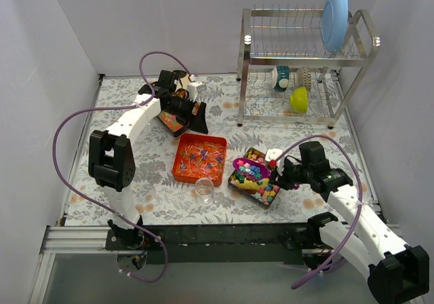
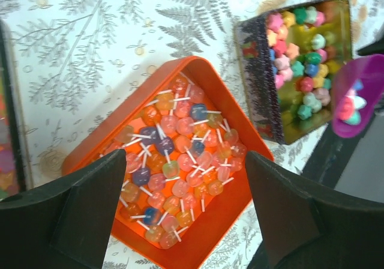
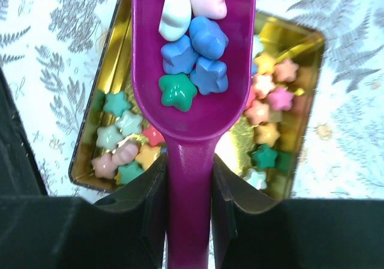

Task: Pack the candies
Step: Place the fake candies in the packing bottle.

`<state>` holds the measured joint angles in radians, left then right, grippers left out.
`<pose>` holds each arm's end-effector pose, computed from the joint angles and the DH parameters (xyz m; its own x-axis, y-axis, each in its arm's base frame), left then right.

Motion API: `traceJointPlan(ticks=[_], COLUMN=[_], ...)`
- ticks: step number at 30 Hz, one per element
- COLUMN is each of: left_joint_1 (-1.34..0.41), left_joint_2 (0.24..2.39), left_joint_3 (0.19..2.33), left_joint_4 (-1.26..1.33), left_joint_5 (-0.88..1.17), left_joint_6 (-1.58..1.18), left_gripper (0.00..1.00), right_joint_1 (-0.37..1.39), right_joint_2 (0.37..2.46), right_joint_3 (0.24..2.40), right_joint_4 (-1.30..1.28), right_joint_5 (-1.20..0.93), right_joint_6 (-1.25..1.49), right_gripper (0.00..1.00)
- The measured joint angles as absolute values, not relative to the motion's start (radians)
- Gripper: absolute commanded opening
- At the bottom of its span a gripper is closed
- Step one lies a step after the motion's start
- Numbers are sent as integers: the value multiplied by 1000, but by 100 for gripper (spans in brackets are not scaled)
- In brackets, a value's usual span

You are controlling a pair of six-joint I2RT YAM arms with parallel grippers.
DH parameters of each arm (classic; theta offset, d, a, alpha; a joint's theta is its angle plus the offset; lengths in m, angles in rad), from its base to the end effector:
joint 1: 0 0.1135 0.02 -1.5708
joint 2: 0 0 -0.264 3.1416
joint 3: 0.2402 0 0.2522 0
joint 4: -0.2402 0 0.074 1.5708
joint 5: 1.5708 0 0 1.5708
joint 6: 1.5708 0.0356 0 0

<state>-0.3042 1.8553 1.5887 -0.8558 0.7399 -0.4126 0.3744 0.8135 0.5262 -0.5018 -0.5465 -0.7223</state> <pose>0.3646 -0.1396 0.2699 -0.9881 -0.0002 -0.1535 0.1134 0.6735 -0.7304 0.1460 0.0772 0.2194 -0.0638 -0.6319 -0.7724 -0.9268 0.3246 -0.1890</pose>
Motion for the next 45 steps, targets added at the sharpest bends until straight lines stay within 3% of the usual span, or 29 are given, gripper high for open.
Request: traceJointPlan(ticks=[4, 9, 12, 19, 23, 29, 45], left_joint_1=[-296, -270, -232, -26, 69, 76, 157], left_joint_2=[1845, 1770, 1702, 1527, 1445, 1358, 1160], left_joint_3=[1575, 1495, 1430, 1316, 1251, 1144, 952], left_joint_4=[-817, -770, -748, -733, -720, -702, -605], left_joint_5=[655, 513, 453, 413, 380, 318, 307], left_joint_6=[-442, -502, -548, -673, -715, -719, -748], left_gripper=[83, 88, 98, 98, 98, 98, 98], right_joint_1=[374, 374, 376, 432, 550, 696, 874], right_joint_2=[801, 921, 981, 1108, 1197, 1302, 1493], right_joint_3=[554, 775, 897, 1087, 1196, 1320, 1497], right_joint_4=[-481, -553, -600, -819, -943, -1076, -1200], right_joint_5=[-548, -584, -607, -613, -553, -467, -221], right_joint_6=[-691, -719, -770, -924, -1006, -1077, -1138], right_gripper=[1, 1, 1, 1, 1, 1, 1])
